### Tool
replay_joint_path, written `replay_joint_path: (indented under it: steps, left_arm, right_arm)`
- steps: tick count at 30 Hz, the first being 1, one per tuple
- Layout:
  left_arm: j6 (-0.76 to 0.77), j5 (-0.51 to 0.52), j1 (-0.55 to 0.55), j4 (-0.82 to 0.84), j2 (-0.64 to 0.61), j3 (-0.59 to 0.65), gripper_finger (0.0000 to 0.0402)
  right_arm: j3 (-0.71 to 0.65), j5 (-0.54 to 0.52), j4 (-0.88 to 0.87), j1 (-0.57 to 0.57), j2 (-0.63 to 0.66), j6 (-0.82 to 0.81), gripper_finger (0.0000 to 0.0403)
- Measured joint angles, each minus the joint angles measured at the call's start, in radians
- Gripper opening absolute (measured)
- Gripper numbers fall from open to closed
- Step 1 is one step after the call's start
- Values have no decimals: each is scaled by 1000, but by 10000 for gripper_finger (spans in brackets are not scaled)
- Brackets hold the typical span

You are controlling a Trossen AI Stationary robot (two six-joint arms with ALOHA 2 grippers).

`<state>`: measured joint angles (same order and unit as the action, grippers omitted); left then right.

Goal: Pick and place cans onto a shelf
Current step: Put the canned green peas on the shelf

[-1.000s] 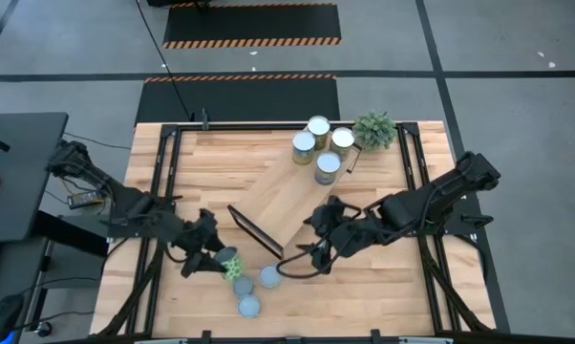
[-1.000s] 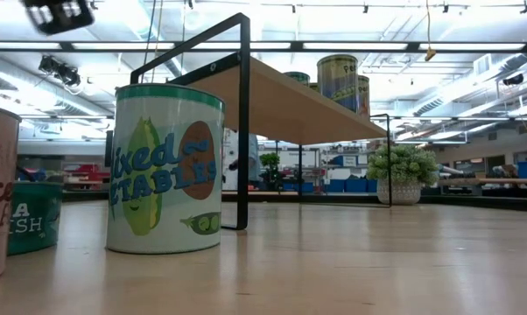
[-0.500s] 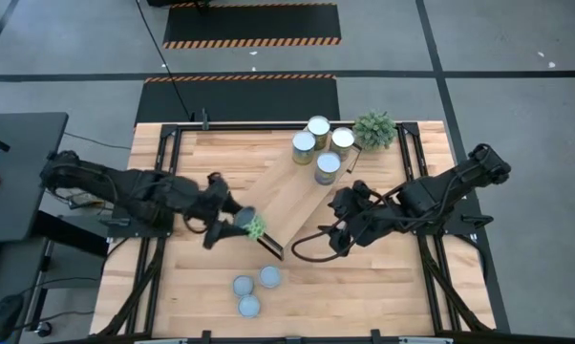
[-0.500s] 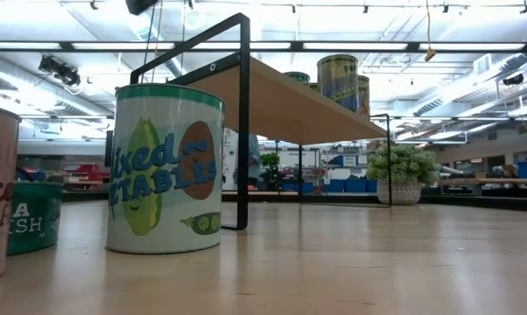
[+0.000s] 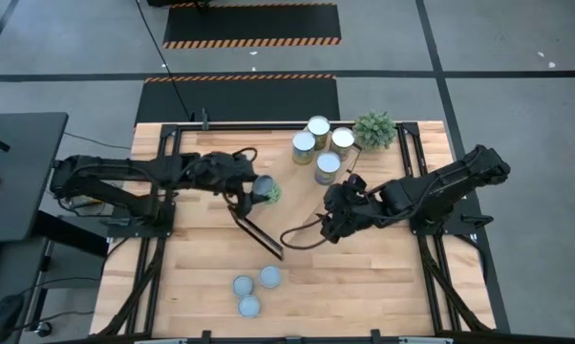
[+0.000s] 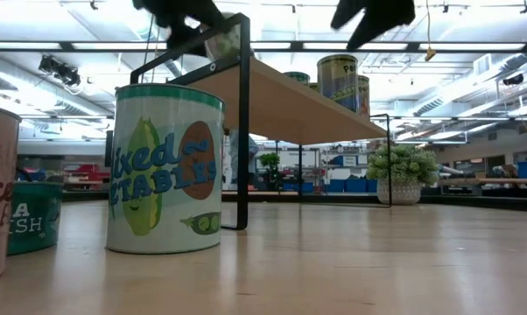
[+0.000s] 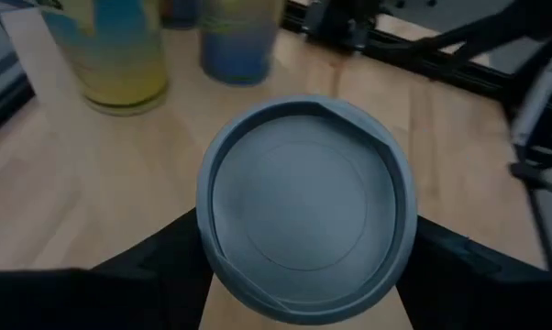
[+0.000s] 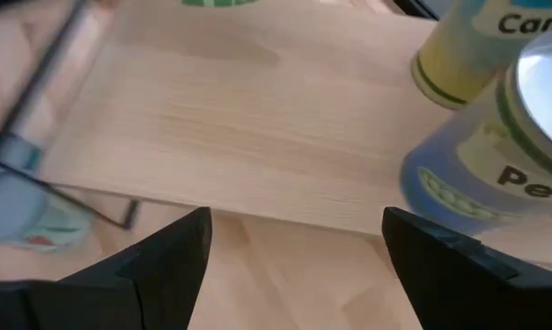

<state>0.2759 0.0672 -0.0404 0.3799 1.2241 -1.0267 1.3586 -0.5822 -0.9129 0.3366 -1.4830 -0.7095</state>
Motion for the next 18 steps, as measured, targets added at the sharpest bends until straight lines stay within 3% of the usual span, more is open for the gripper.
replay_joint_path:
  steps: [18]
  left_arm:
    - [-66, -1, -111, -82, 80, 0, 279]
  right_arm:
    - [-26, 93, 94, -203, 0, 196, 300]
